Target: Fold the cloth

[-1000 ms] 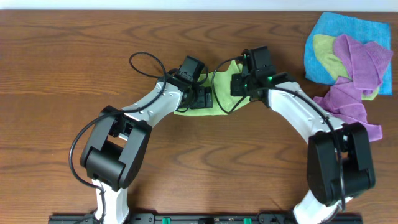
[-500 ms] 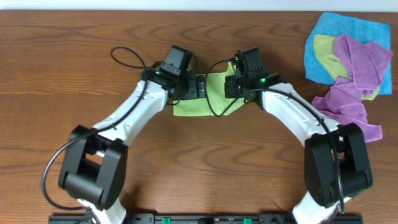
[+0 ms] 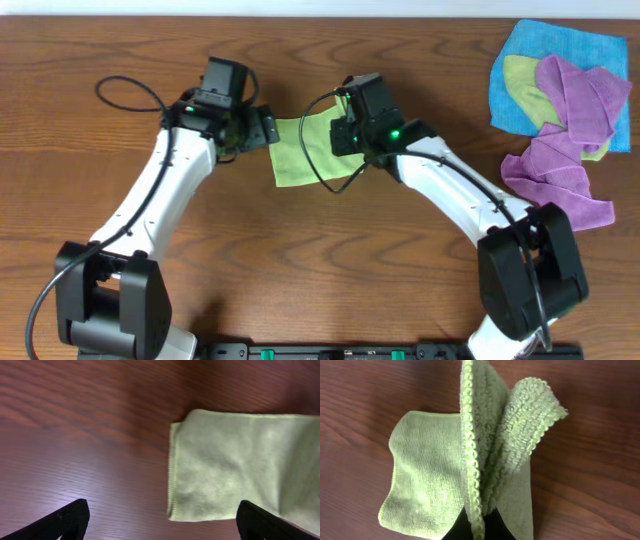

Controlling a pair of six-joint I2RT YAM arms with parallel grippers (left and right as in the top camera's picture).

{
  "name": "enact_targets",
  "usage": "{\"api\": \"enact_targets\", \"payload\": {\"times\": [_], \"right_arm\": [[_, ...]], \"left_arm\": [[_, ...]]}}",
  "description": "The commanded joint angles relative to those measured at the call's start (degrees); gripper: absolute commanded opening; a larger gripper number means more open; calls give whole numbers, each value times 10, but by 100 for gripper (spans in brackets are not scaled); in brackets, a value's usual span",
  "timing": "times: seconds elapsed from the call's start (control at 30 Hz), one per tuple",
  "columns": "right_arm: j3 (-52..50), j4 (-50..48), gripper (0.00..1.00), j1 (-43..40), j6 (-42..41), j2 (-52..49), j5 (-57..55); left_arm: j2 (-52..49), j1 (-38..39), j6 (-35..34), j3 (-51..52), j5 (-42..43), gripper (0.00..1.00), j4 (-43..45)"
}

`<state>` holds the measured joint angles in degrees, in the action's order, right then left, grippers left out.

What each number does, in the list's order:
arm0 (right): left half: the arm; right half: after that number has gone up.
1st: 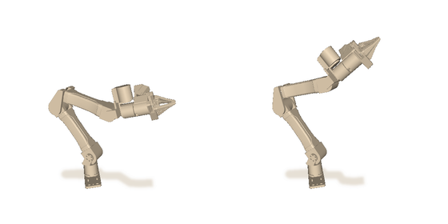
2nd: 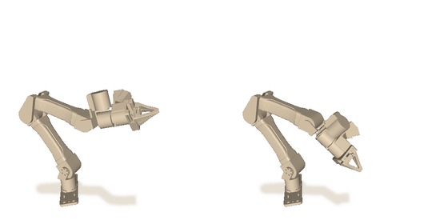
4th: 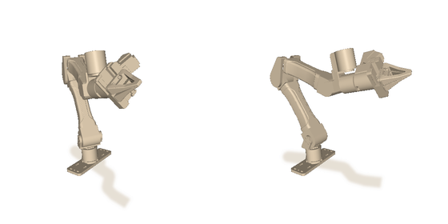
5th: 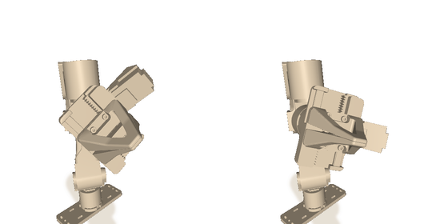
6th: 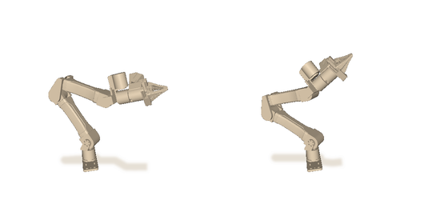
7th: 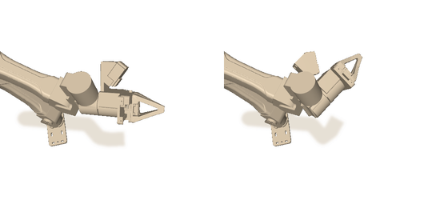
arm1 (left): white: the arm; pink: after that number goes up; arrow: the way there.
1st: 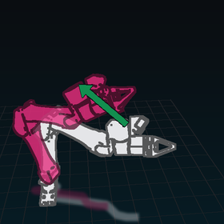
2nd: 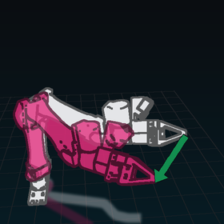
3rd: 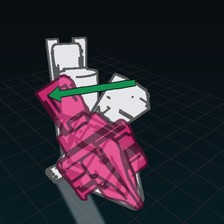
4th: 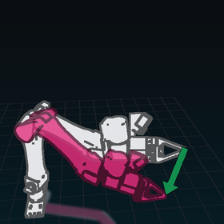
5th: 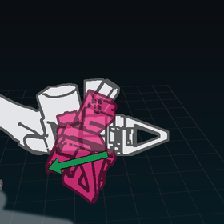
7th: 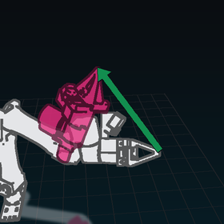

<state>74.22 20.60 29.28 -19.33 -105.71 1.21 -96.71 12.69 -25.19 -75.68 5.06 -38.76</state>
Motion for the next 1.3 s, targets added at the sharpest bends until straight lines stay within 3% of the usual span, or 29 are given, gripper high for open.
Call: {"api": "enact_targets", "payload": {"times": [0.0, 0.23, 1.27], "right_arm": [[9, -5, 2, 20, -15, 12, -56], [9, -23, 2, 47, -57, 8, -141], [9, -112, 2, 110, -105, -77, -148]], "left_arm": [[7, -21, 10, -10, -12, 95, -7], [8, -30, 15, -10, -10, 95, -20], [8, -30, 34, -10, -5, 95, -32]]}}
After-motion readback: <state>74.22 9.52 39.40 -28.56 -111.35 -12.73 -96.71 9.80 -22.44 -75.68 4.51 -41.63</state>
